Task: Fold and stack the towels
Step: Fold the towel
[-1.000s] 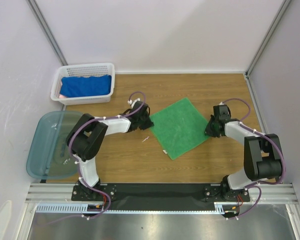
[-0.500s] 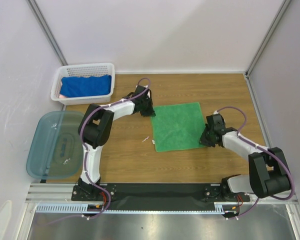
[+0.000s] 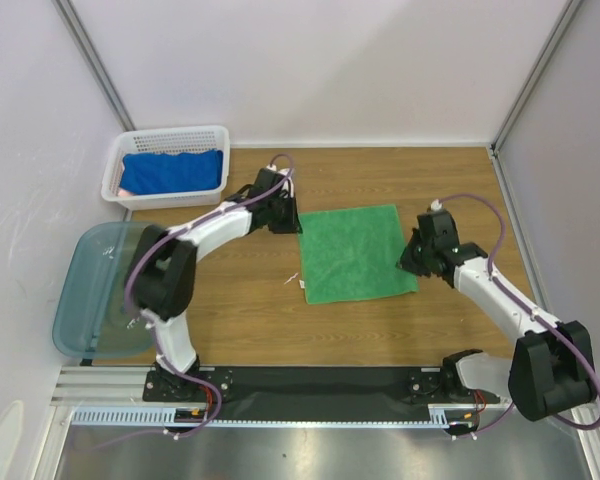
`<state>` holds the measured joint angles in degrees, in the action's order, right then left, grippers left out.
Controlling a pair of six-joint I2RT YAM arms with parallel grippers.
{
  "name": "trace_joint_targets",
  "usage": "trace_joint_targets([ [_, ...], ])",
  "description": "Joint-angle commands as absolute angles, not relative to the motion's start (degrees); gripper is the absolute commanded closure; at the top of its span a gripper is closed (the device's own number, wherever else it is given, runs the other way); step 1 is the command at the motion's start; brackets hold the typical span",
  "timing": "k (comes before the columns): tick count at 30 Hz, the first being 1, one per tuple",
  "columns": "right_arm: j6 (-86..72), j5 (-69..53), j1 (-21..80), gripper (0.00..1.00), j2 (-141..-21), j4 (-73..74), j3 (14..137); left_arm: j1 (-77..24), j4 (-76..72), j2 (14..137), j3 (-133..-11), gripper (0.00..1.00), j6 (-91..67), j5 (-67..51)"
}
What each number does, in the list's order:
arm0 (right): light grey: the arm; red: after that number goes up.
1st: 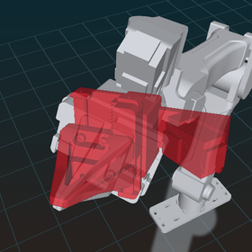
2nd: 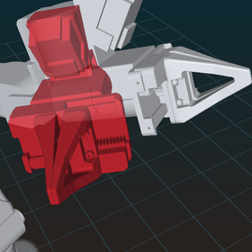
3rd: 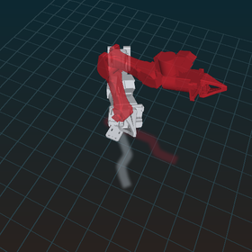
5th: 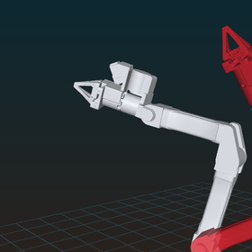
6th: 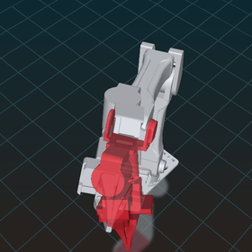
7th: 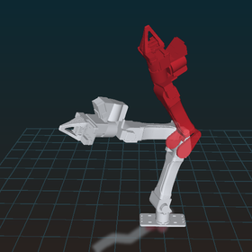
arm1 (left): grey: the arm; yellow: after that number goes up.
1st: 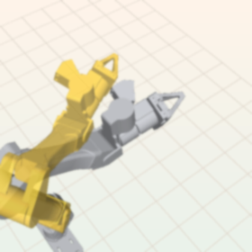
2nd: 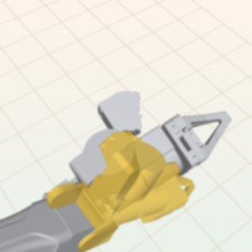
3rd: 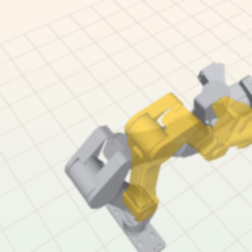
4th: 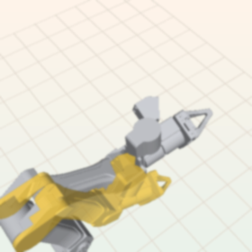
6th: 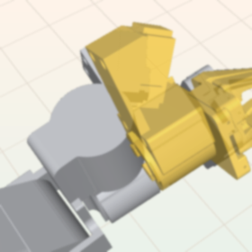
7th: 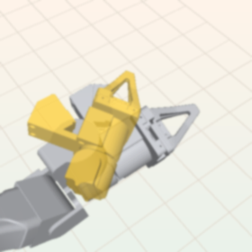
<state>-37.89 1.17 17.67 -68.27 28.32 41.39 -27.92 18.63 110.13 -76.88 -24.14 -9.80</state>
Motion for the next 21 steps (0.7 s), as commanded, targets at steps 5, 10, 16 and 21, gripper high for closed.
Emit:
trace_joint_targets([
  [5,-28.7,-10.6,12.5,1.00,-80.3,12.4,54.7,-35.5,5.5,92.8,-63.4,0.86,-33.7,-10.2],
  [10,-26.8,-13.9,10.2,1.00,-93.9,2.6,62.5,-42.4,-4.3,91.0,-53.7,0.91,-44.4,-1.6],
  [16,-26.3,-18.6,6.8,1.00,-106.0,-3.0,68.9,-43.5,-6.9,95.3,-51.6,0.96,-46.9,-0.6],
  [21,-25.1,-17.8,5.8,1.00,-111.5,-3.2,71.1,-43.5,-1.6,98.8,-54.3,1.00,-47.2,1.8],
])
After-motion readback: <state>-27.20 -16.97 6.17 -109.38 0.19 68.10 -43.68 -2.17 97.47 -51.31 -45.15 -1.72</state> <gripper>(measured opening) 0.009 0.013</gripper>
